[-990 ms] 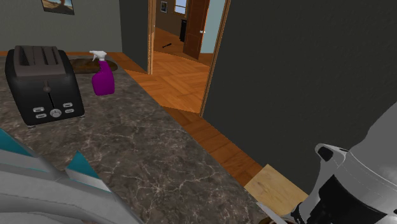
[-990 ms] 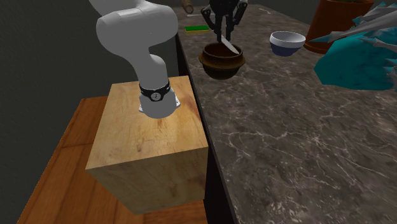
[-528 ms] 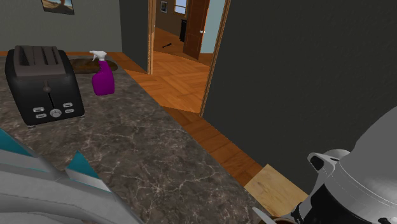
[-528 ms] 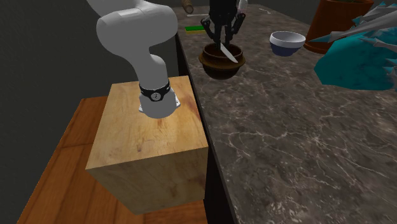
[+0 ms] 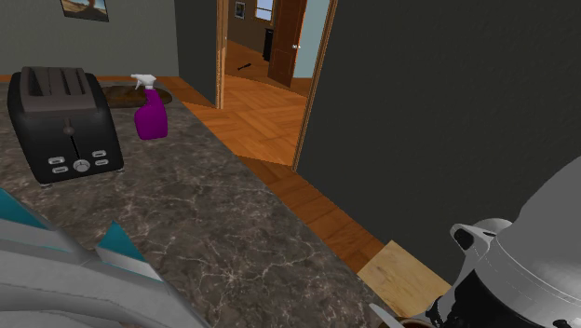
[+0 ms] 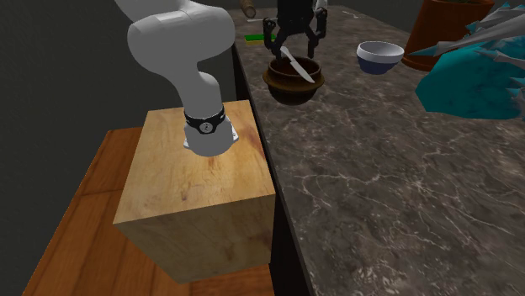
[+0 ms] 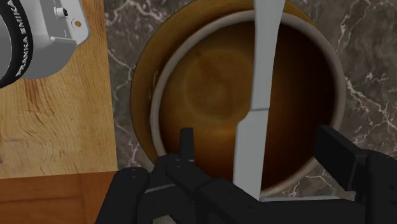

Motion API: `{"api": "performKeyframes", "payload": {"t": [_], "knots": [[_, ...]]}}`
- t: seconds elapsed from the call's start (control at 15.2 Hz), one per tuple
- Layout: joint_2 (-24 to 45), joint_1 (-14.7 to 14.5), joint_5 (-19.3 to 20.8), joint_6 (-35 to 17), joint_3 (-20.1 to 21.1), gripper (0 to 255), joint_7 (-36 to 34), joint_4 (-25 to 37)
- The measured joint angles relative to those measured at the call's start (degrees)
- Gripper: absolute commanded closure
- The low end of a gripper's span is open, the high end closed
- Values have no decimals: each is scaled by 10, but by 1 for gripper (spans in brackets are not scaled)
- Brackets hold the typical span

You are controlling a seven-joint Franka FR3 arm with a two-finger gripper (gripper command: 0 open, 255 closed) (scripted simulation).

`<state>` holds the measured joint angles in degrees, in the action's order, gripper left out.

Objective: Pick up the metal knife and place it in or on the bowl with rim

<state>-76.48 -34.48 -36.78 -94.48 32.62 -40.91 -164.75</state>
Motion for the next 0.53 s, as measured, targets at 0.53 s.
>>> {"api": "performKeyframes", "payload": {"t": [0.53], "knots": [[6,19,44,52,-46,0,-1,59]]}}
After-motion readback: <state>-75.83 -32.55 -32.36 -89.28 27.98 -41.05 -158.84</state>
